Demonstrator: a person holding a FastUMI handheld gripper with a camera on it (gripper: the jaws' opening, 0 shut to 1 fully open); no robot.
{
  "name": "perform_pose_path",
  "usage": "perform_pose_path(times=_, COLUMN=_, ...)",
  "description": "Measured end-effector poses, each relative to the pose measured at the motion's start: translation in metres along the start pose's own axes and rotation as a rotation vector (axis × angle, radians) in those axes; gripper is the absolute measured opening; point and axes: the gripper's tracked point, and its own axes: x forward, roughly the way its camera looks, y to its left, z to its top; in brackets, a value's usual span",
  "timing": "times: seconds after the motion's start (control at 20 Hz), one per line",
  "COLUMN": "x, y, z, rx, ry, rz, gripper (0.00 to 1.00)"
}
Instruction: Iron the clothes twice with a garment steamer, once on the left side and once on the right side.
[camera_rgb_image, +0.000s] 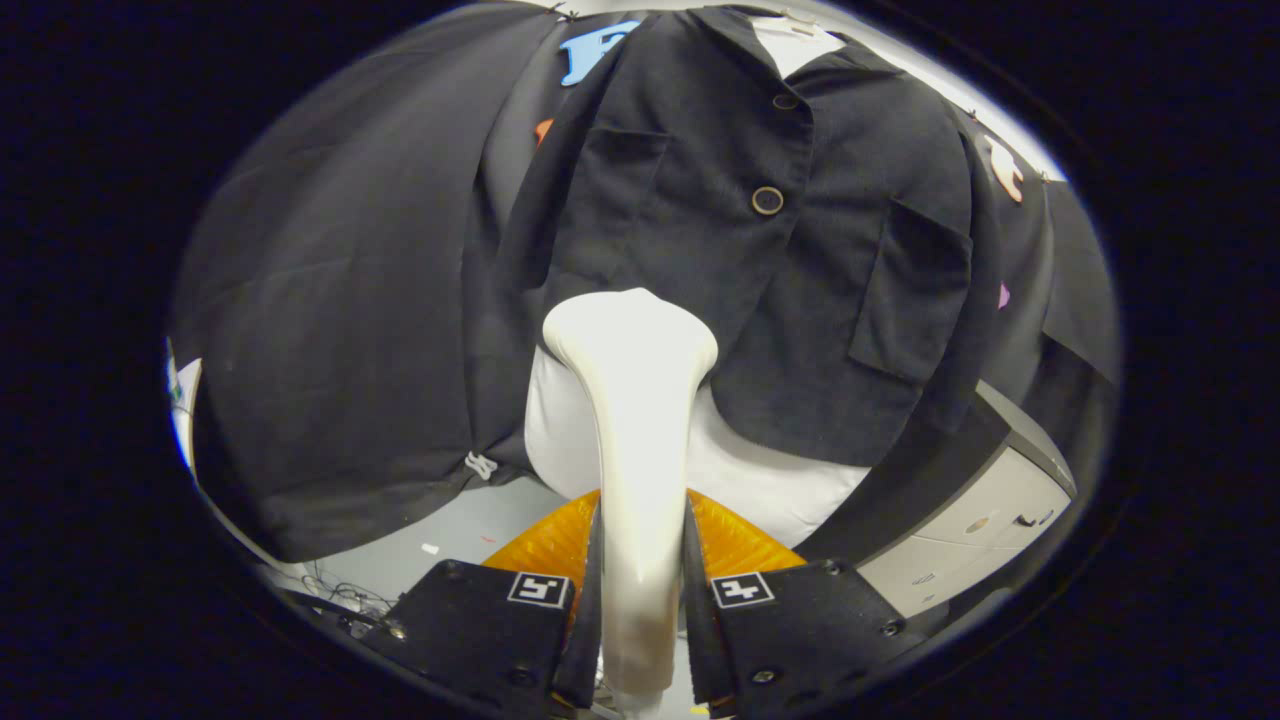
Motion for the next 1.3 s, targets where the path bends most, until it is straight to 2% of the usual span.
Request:
perform_pose_path(times=0.25, x=-0.038, y=-0.026, z=-0.035, rx=0.021, ry=0.029, rz=0.056, gripper=0.39)
perform_pose_path(times=0.55, x=-0.111, y=-0.119, z=-0.060, rx=0.081, ry=-0.006, rz=0.033, gripper=0.38)
perform_pose_path(times=0.9, x=-0.202, y=-0.236, z=-0.091, rx=0.189, ry=-0.049, rz=-0.075, gripper=0.38)
perform_pose_path(times=1.3, x=-0.299, y=-0.336, z=-0.162, rx=0.327, ry=-0.069, rz=-0.193, gripper=0.38)
